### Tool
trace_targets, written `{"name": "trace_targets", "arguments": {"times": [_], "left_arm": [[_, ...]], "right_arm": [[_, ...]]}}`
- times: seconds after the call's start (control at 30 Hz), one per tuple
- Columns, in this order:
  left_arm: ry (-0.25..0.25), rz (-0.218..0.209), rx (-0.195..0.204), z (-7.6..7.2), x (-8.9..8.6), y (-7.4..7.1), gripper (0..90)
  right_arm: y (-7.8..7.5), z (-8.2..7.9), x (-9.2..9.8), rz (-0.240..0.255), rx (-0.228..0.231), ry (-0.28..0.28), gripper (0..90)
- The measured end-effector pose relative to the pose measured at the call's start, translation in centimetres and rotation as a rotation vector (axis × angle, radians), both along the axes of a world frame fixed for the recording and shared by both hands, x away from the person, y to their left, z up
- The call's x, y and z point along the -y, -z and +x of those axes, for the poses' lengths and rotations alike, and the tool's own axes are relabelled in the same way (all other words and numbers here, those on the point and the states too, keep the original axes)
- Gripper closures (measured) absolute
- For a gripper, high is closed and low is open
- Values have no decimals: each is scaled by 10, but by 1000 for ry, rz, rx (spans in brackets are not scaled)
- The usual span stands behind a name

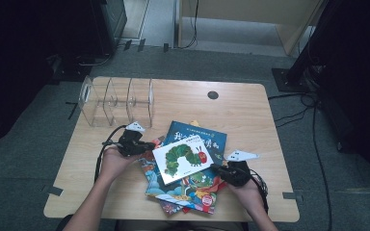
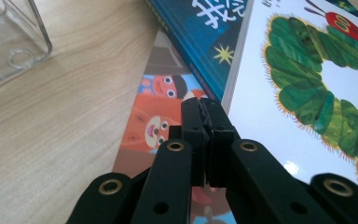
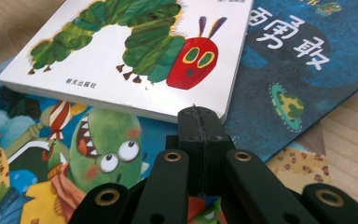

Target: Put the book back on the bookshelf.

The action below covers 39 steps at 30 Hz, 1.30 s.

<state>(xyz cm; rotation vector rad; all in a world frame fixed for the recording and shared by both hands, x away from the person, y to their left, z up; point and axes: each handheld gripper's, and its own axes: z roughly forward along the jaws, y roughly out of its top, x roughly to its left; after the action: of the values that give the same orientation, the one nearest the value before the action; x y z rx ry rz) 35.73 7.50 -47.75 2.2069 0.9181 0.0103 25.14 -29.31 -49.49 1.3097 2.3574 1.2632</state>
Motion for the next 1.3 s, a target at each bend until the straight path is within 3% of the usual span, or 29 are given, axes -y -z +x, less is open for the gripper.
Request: {"name": "trace_targets", "arguments": {"times": [0.17,0.57,0.7,0.87,0.97,1.13,1.23,1.3], "left_arm": [[0,-8,-23,-8,-3,0,897],[18,12,-28,-24,-2,-2,890],[3,10,-27,-27,-4,-3,880],[-29,-32,-1,-30,-9,-8,837],[-58,-40,-19,-29,-10,-8,826],[-81,-55,-38,-26,-11,-9,774],[-61,-33,-33,-24,-9,-10,675],[-41,-45,-60,-22,-9,-11,592]], "right_arm": [[1,5,1,1,10,-4,873],[1,21,-2,1,14,-7,900],[1,25,-5,4,9,-3,900],[1,30,-11,-1,23,-8,900],[1,31,-12,-1,20,-5,900],[0,22,-15,30,1,-36,900],[0,15,-20,21,-3,-58,900],[0,12,-23,14,3,-70,900]]}}
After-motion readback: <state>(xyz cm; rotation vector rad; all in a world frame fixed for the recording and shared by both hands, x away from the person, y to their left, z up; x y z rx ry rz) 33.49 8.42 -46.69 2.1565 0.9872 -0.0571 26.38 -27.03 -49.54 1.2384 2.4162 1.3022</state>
